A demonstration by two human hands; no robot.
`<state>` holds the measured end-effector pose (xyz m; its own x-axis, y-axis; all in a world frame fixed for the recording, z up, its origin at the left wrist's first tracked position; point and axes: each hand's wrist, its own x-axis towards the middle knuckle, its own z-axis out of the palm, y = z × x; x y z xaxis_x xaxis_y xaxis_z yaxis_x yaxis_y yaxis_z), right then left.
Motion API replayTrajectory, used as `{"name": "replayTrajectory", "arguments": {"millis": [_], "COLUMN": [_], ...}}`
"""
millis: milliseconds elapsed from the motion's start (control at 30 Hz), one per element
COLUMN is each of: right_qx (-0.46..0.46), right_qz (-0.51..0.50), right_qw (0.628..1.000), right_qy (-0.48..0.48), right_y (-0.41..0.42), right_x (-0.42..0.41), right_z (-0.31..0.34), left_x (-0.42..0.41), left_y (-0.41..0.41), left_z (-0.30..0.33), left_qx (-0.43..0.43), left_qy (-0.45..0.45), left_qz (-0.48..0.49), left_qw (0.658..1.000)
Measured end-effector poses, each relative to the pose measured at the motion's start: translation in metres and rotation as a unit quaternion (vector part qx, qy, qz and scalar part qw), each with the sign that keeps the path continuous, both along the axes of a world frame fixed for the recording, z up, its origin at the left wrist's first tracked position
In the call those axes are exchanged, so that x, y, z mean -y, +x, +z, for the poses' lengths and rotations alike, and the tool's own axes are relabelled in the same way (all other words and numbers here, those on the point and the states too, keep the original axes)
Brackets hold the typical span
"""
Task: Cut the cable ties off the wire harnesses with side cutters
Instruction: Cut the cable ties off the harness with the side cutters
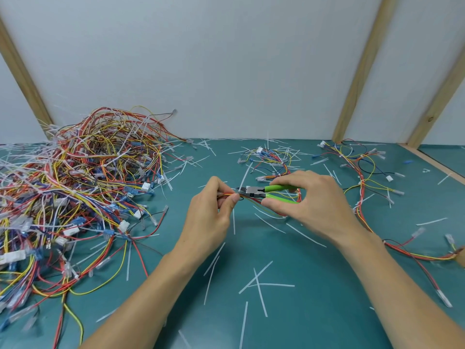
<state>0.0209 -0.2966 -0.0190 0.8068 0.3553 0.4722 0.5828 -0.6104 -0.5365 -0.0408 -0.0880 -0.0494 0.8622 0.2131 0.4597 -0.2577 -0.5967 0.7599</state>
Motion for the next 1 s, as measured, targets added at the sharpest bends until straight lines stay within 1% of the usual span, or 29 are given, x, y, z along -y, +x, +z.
{"name": "replayTrajectory", "arguments": {"millis": [167,400,733,1000], "right_qx": [-0.036,-0.036,-0.06,-0.068], "right_qz": [-0.005,-0.008,-0.014,-0.008], "right_qw": [0.999,0.999,0.998,0.997], "right_qy": [0.027,-0.012,-0.023,-0.028], "right_y": [0.0018,0.0018,0.0012,0.0014], "right_x": [0.0014,0.0019,0.0044,0.0059], "right_z": [-0.0015,-0.0018,0.0004,0.0013], "left_x": [-0.0012,-0.0024,-0.0012,0.0001], "left_y": [0.0005,0.0014,0.0014,0.0013], "left_z": [-0.0012,-0.0037,-0.0064,-0.0085], "left_qx": [0.003,-0.003,-0.009,0.006], "left_qy": [0.013,0.027,0.041,0.048], "left_qz": [-0.001,-0.002,0.009,0.013], "left_qw": [1.0,1.0,0.999,0.999]}}
